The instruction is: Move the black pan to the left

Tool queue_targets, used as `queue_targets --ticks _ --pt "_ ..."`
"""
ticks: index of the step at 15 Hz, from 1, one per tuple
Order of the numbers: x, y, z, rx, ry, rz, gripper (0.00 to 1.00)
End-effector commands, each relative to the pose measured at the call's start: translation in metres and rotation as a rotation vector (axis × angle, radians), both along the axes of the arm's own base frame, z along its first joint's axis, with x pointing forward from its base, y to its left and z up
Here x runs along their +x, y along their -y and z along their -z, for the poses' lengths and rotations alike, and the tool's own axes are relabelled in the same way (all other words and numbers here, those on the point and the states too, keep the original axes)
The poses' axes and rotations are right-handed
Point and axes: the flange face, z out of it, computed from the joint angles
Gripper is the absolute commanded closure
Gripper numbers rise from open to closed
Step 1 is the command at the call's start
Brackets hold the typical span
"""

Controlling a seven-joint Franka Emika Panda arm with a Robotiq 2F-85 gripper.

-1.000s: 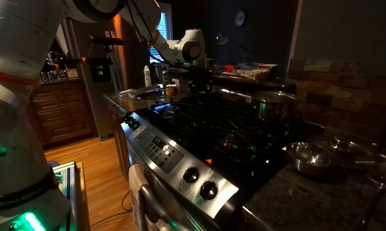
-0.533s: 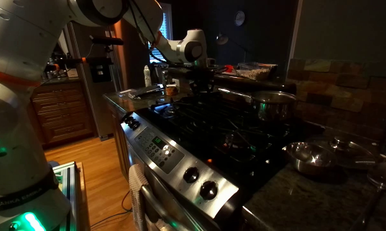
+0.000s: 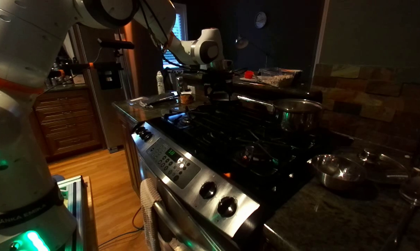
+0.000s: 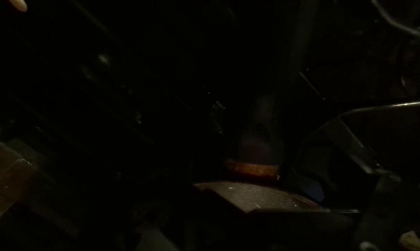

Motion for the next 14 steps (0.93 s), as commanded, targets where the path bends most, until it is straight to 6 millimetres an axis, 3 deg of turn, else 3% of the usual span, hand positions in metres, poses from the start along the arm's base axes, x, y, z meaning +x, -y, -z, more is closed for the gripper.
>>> queue_targets --ticks 1,8,11,14 --pt "-0.007 -0.002 -0.016 -0.048 -0.008 -0.023 0.00" --pt "-0.031 0.002 -0.048 -0.088 -0.049 -0.112 0.00" --pt "-0.059 -0.001 -0.074 -0.114 -0.063 -0.207 0.00" --pt "-0.099 0.013 -0.089 -0.119 -0.076 -0.223 0.00"
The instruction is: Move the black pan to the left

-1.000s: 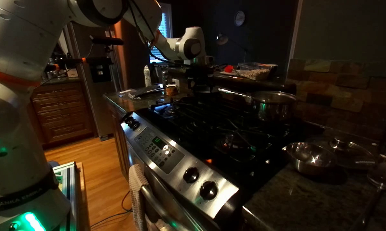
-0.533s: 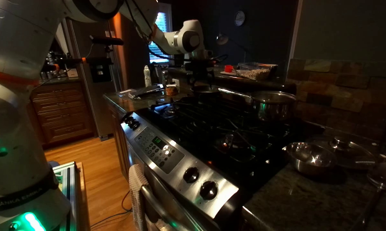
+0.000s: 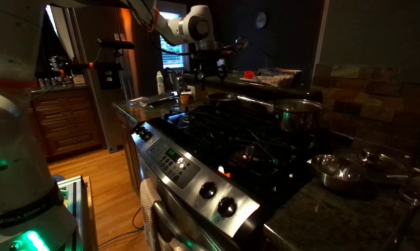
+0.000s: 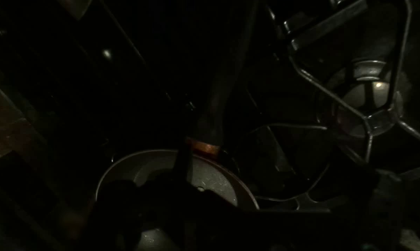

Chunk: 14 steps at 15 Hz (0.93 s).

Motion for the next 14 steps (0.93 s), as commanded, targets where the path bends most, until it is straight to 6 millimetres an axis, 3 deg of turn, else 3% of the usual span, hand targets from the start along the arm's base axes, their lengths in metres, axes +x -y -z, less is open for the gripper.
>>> queue_targets --ticks 1,5,12,13,14 --pt "-0.060 0.024 -0.016 -0.015 -0.035 -0.005 0.00" --pt "-0.106 0.064 -0.024 -0.003 -0.011 0.181 0.00" --pt "-0.200 0.147 -0.016 0.074 0.009 0.555 0.00" --pt "-0.209 0.152 -0.015 0.093 0.062 0.536 0.00" --pt "-0.175 0.143 -0.020 0.046 0.001 0.499 0.00"
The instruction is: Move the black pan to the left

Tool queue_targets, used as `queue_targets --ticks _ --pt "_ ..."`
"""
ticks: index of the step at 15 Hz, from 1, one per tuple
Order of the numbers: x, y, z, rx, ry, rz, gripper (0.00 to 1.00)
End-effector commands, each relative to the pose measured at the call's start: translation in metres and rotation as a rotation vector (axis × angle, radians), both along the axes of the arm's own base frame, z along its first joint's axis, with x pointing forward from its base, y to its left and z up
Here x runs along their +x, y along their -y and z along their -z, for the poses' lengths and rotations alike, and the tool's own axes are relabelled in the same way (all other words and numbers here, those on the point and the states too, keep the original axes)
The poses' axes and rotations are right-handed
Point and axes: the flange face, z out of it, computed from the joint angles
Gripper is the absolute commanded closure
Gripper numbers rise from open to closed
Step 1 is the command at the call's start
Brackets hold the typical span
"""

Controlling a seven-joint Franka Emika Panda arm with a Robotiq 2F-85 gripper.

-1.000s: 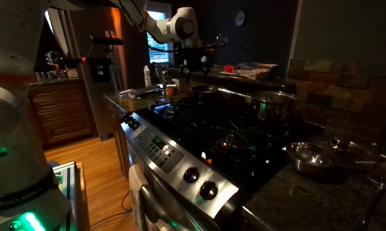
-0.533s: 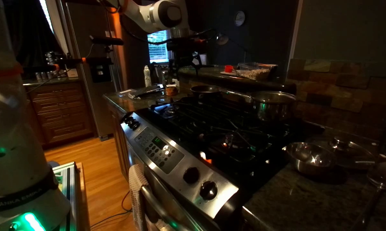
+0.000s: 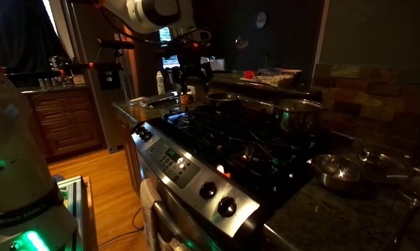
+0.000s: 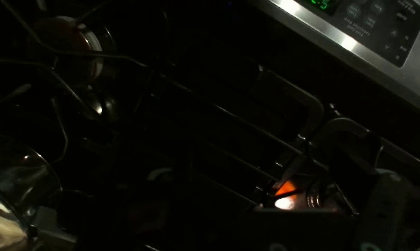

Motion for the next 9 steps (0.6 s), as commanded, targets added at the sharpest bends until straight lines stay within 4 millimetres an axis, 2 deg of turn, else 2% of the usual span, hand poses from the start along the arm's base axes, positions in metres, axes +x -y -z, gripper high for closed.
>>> queue_targets --ticks 1,3,9 --pt "-0.0077 0.0050 -0.0005 0.001 0.011 0.005 0.00" --pt "-0.0072 0.0046 -0.0047 0.002 0.019 0.003 0.00" --pt "-0.0008 0.0014 -0.0011 0.002 0.010 -0.002 0.00"
